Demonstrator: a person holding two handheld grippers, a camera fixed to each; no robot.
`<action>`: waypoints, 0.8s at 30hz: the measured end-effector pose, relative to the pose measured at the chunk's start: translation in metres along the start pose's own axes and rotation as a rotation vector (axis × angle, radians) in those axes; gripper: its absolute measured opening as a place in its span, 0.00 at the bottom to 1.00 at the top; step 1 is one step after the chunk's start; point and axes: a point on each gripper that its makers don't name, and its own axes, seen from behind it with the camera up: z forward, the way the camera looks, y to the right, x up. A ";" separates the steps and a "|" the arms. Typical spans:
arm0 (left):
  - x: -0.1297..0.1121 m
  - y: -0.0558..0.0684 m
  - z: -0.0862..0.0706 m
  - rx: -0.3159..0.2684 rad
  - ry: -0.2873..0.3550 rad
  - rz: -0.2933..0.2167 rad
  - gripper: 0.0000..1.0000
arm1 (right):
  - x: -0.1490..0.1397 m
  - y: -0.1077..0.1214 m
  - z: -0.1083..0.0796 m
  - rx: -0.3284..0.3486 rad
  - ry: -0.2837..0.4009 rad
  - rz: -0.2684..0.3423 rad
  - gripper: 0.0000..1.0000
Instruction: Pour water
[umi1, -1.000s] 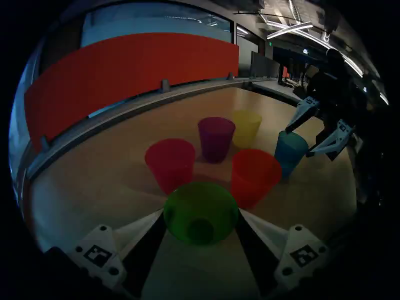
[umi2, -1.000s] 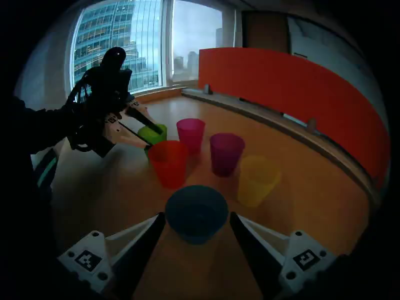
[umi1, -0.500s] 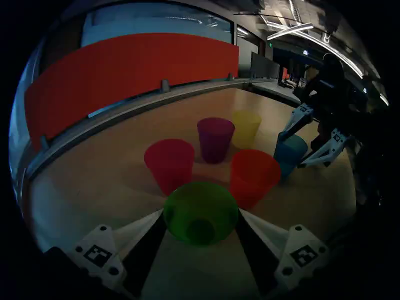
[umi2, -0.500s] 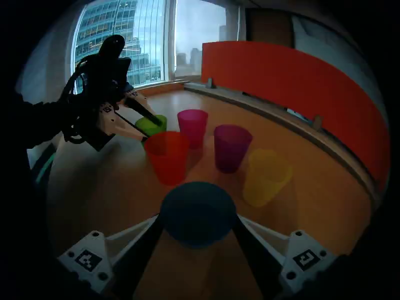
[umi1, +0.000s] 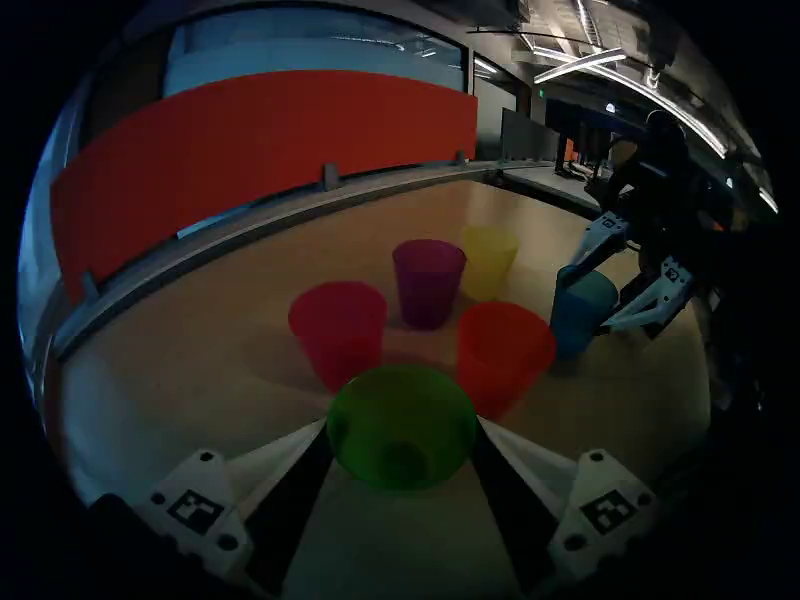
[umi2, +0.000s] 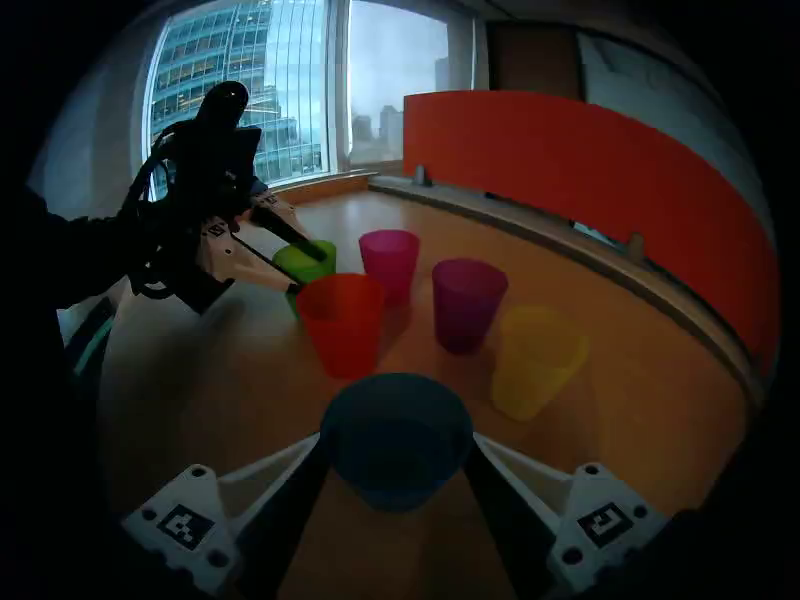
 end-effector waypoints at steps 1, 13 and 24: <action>0.001 0.000 -0.001 0.000 0.004 -0.001 0.88 | 0.002 0.000 -0.002 -0.003 0.004 -0.001 0.91; 0.030 0.008 -0.031 0.015 0.095 -0.011 0.89 | 0.040 -0.004 -0.028 -0.035 0.104 0.013 0.90; 0.065 0.018 -0.061 0.023 0.196 -0.009 0.89 | 0.083 -0.002 -0.057 -0.064 0.207 0.009 0.90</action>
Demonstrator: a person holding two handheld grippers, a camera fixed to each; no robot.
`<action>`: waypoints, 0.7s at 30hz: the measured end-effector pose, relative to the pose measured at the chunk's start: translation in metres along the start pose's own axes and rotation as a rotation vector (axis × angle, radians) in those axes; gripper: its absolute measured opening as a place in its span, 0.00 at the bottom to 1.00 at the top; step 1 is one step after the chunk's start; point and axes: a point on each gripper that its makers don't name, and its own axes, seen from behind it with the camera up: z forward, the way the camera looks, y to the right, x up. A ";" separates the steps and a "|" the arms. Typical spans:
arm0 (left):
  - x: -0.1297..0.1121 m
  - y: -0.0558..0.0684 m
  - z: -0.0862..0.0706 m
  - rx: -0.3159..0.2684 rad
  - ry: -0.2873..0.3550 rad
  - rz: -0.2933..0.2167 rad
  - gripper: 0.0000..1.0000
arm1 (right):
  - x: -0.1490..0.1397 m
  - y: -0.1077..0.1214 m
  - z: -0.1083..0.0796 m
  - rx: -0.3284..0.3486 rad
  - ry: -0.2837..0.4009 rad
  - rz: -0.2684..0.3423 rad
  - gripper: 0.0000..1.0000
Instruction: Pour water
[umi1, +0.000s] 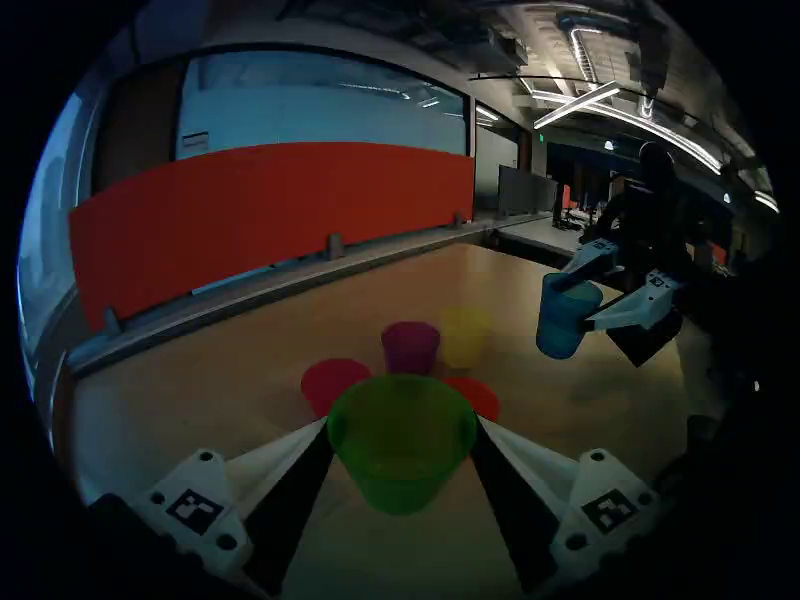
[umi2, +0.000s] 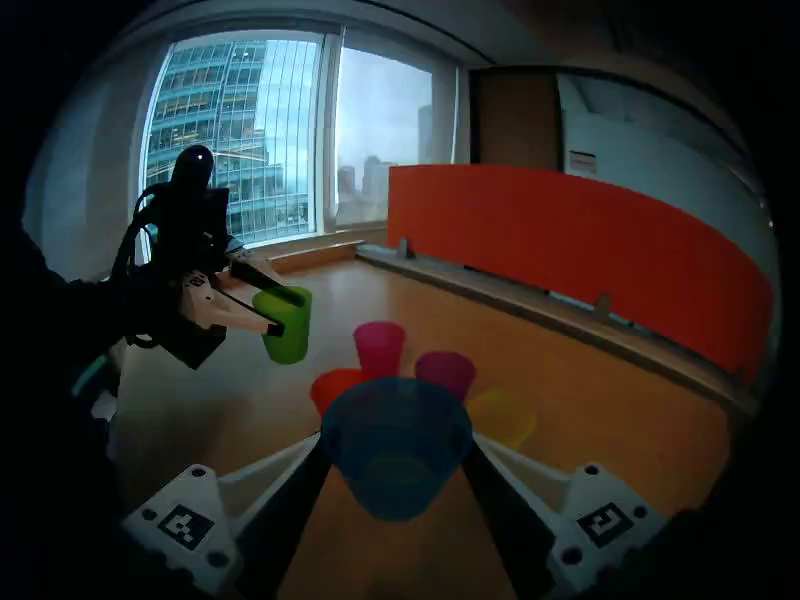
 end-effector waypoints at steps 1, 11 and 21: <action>0.003 0.001 -0.002 0.000 0.009 0.001 0.89 | 0.004 0.000 -0.001 -0.001 0.009 -0.001 0.90; 0.035 0.011 -0.014 0.002 0.092 0.001 0.89 | 0.036 0.000 -0.010 -0.013 0.084 -0.008 0.90; 0.047 0.023 -0.017 -0.006 0.130 0.014 0.89 | 0.058 0.001 -0.015 -0.017 0.139 -0.013 0.90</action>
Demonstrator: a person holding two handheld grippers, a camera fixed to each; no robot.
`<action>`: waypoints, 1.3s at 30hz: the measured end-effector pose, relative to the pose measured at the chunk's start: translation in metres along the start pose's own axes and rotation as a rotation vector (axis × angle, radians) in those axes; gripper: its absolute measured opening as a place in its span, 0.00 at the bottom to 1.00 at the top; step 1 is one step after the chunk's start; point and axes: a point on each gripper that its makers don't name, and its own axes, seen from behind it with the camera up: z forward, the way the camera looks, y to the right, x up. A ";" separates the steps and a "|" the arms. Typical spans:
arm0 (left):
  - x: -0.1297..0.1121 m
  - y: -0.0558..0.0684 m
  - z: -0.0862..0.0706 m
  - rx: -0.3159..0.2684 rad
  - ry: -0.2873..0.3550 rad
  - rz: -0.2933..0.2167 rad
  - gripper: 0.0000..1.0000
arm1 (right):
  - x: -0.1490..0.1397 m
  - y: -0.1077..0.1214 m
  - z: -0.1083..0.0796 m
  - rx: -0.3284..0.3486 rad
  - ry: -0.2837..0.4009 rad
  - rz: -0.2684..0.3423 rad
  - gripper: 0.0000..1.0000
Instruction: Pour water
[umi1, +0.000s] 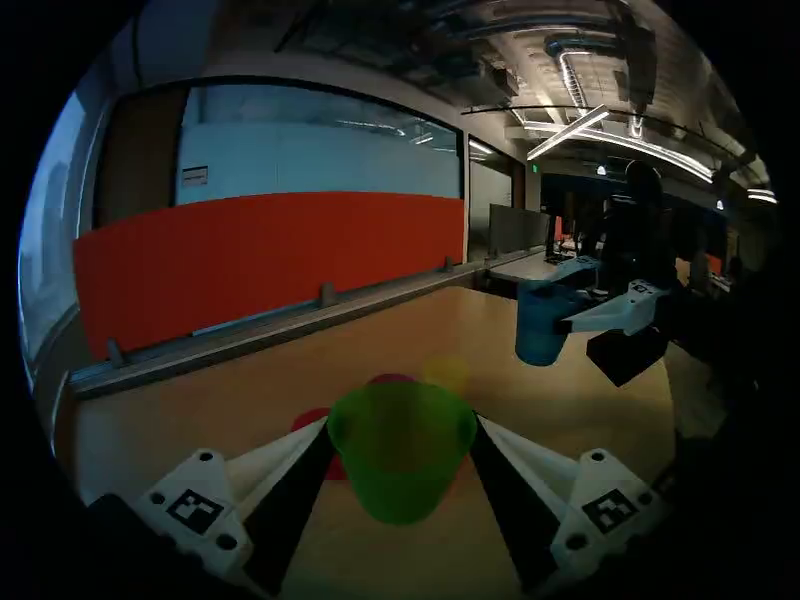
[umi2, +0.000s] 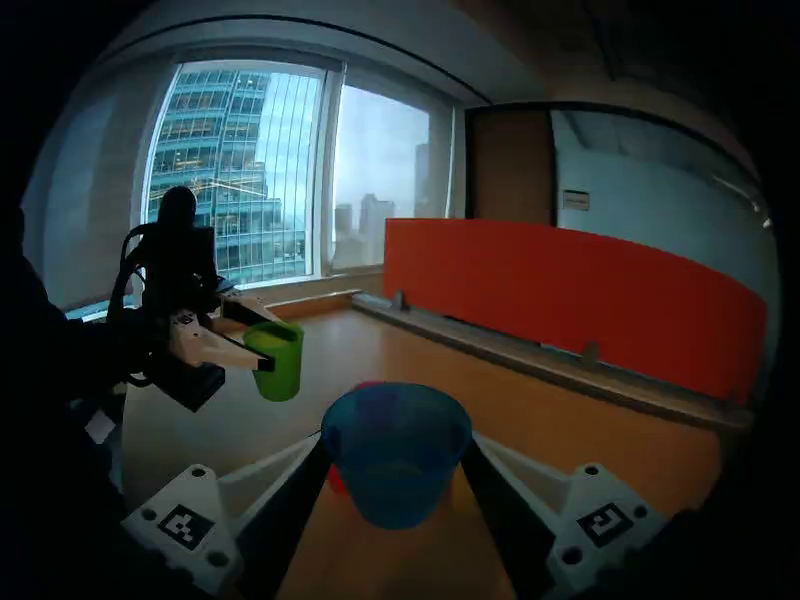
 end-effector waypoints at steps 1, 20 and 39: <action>0.001 0.002 0.000 -0.002 0.002 0.003 0.89 | 0.002 0.000 0.000 -0.001 0.005 -0.003 0.90; 0.029 0.049 0.002 -0.063 0.099 0.024 0.89 | 0.059 0.000 0.004 0.005 0.104 -0.056 0.90; 0.046 0.078 0.001 -0.108 0.172 0.024 0.90 | 0.103 -0.018 0.019 0.048 0.132 -0.200 0.90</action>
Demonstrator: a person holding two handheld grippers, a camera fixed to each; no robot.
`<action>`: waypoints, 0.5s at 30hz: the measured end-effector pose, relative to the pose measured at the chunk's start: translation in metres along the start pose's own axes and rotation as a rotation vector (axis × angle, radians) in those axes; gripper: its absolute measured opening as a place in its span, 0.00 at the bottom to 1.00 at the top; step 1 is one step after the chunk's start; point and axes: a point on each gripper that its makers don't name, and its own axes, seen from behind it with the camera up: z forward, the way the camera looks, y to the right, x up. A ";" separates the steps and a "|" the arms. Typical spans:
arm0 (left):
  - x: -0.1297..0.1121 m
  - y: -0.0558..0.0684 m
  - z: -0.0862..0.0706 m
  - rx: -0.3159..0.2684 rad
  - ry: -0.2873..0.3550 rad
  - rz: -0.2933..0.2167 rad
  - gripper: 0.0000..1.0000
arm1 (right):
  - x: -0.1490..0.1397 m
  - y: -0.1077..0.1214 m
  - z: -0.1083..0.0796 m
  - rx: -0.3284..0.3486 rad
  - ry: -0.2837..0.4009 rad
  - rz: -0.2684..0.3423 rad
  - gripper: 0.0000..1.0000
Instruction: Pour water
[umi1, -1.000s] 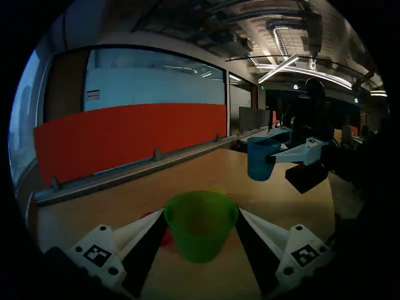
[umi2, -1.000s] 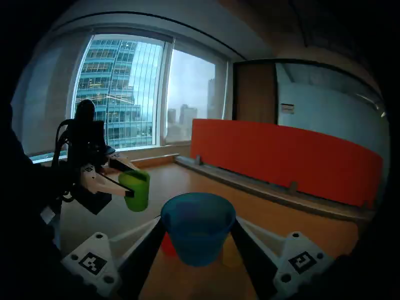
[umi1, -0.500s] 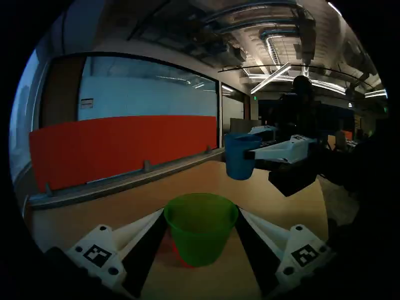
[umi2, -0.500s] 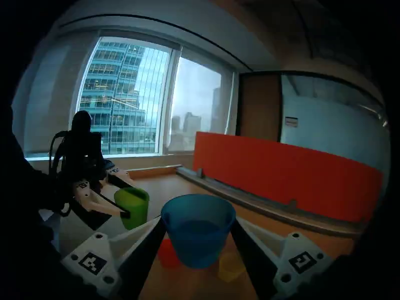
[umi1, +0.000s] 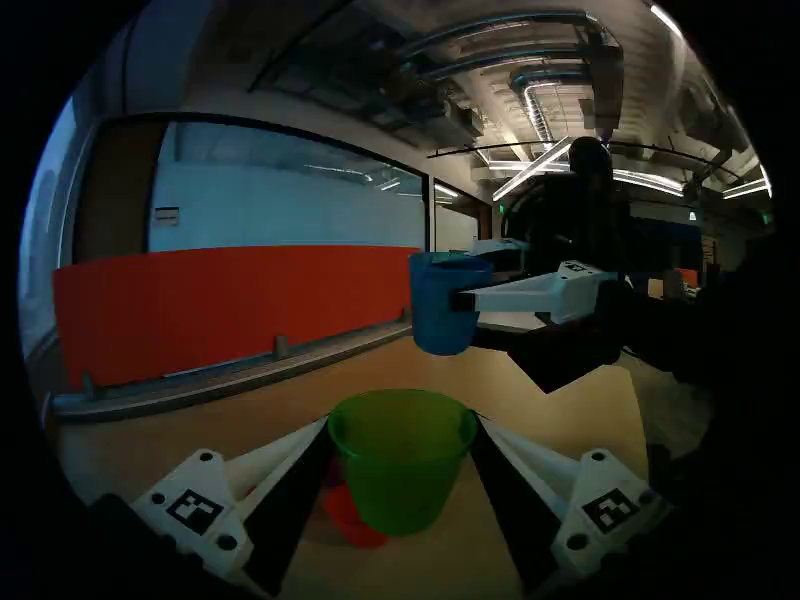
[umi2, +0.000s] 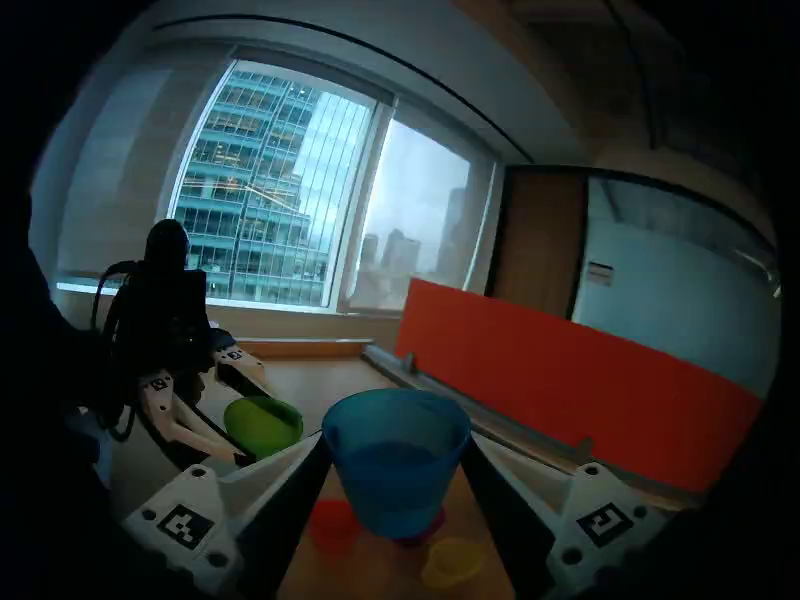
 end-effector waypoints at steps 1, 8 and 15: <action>0.000 0.001 0.000 -0.002 0.001 0.000 0.90 | 0.002 0.000 0.001 0.003 0.002 -0.009 0.90; -0.001 0.010 0.003 -0.018 -0.008 0.011 0.90 | 0.017 -0.004 0.008 0.017 0.012 -0.094 0.90; 0.000 0.015 0.006 -0.028 -0.010 0.018 0.90 | 0.032 -0.009 0.014 0.025 0.023 -0.194 0.90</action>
